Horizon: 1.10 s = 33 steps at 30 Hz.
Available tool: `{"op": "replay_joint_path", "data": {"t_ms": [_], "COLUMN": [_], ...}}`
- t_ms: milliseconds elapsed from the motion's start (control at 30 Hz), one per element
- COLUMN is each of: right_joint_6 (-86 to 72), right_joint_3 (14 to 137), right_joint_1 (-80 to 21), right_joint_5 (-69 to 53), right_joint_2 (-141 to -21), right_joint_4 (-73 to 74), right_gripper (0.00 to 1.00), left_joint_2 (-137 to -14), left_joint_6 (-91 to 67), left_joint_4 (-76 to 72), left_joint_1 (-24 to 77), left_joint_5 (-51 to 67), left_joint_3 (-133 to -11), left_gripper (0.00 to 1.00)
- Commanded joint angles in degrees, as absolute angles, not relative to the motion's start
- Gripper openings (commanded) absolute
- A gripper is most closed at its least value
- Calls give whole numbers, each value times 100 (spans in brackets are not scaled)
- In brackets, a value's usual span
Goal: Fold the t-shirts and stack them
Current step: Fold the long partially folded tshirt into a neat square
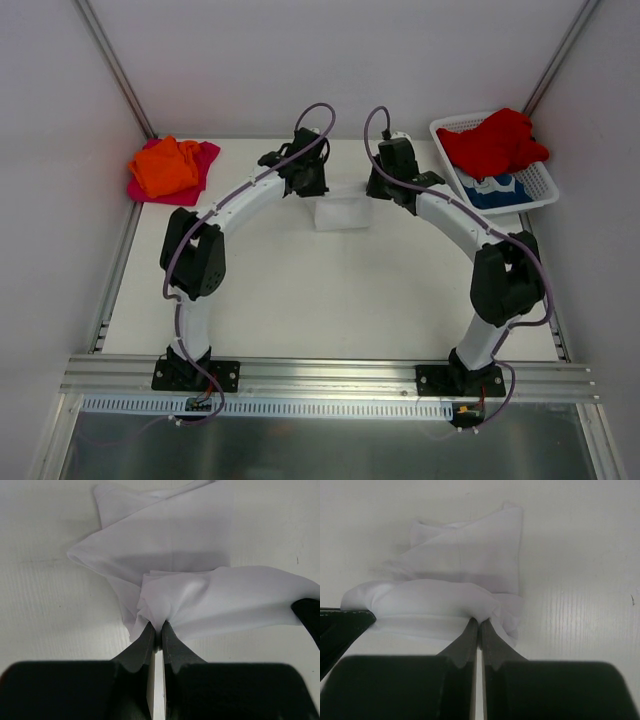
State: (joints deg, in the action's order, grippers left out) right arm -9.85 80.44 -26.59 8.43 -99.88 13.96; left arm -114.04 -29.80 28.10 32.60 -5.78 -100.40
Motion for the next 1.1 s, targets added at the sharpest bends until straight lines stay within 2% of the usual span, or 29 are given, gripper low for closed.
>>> {"op": "replay_joint_path", "data": {"t_ms": [0,400,700,1067], "right_joint_6": [-694,-677,-694,-598], "right_joint_3": [8472,9105,8938,9342], "right_joint_1": [-2435,-2241,-2224,-2136], "right_joint_5": [1108,1046,1046,1108], "right_joint_2": [-10142,-11029,-10811,-11258], "right_joint_4": [1397,1169,1002,1020], "right_gripper": [0,0,0,0], "left_joint_2": [-11565,-12375,-12217,-12796], "left_joint_6": [-2654,-2584,-2558,-2452], "left_joint_4": [3173,3190,3190,3191], "left_joint_1": [3006,2593,2558,2426], "left_joint_5": [-765,-545,-650,-633], "left_joint_3": [-10414,-11153,-11109,-11847], "left_gripper": [0,0,0,0]}}
